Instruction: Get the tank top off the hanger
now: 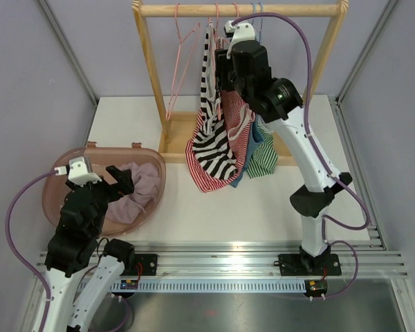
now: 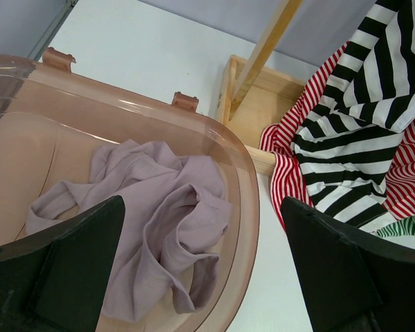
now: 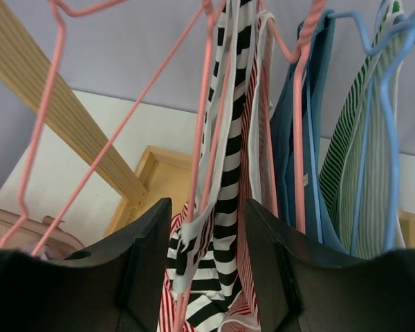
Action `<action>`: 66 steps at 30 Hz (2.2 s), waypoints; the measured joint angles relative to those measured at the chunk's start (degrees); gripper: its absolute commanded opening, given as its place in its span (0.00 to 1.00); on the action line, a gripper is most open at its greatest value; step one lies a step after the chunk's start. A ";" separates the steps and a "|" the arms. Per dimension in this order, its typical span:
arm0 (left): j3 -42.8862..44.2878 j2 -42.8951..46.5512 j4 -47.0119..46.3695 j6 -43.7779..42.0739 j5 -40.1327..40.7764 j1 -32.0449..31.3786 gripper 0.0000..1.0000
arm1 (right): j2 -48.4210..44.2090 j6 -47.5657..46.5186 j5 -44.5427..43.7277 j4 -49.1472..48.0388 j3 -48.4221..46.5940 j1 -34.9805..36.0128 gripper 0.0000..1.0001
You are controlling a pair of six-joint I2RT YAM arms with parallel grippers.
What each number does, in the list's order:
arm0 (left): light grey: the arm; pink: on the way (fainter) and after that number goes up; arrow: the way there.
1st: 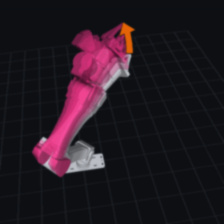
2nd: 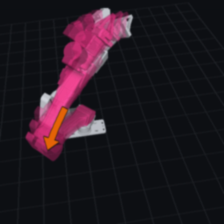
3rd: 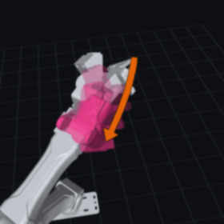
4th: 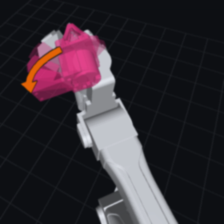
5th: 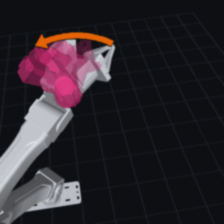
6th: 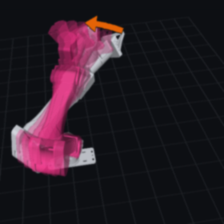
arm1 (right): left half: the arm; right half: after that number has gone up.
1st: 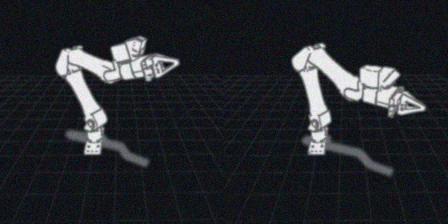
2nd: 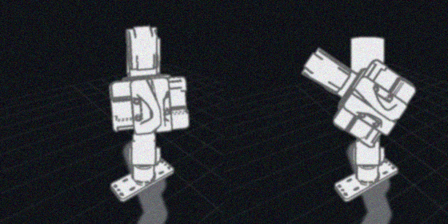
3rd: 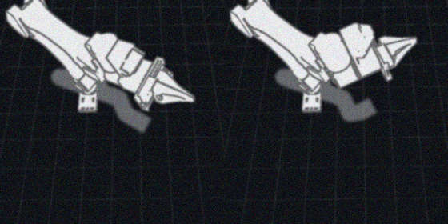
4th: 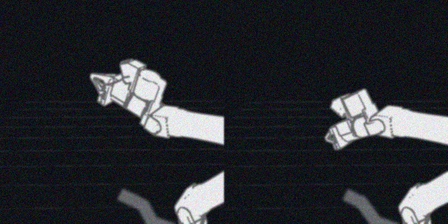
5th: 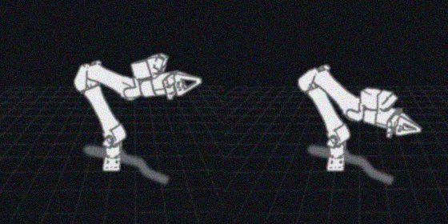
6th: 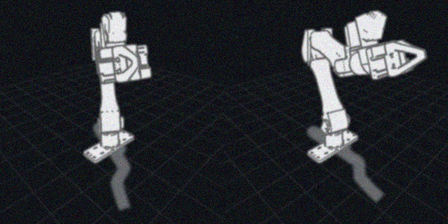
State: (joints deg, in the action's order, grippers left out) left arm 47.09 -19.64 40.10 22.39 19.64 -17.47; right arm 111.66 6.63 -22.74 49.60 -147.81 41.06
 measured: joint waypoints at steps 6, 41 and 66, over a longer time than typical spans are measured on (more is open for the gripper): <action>0.00 -0.74 -0.15 -0.15 -1.03 0.00 0.99 | 5.29 -1.16 4.09 -0.07 -1.51 -2.99 0.47; 0.00 -3.91 -0.63 -1.55 -6.21 0.00 0.99 | -6.43 2.25 11.50 -1.51 1.66 -3.19 0.00; 39.21 -29.66 -12.33 -6.95 -27.69 -9.07 0.99 | -48.61 8.85 25.97 20.11 24.55 -0.96 0.00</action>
State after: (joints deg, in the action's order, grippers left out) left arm 86.30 -49.30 27.77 15.44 -8.05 -26.55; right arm 63.05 15.49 3.22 69.71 -123.26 40.10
